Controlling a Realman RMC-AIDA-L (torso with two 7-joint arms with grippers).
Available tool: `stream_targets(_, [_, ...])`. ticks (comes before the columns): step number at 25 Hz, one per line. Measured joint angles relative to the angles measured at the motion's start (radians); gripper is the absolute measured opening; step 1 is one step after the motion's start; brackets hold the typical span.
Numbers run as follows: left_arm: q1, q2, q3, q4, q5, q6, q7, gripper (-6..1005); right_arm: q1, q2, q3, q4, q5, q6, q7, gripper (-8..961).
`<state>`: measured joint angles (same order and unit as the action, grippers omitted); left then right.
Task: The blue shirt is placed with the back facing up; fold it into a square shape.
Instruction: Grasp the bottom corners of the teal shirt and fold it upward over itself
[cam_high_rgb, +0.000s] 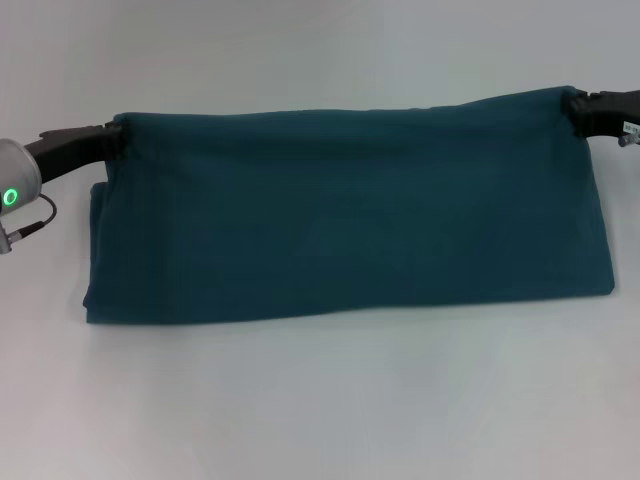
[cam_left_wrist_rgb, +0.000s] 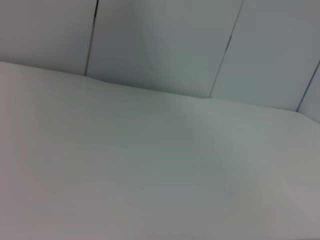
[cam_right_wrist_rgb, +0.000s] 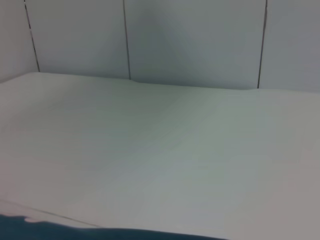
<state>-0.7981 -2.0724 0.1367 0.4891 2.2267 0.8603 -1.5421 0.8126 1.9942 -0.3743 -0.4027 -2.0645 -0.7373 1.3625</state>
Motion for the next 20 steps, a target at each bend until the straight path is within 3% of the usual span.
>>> stream_targets(20, [0.000,-0.007,0.023,-0.025,-0.072,-0.050,0.046,76,0.009,0.001,-0.027,0.029,0.009,0.051,-0.016,51])
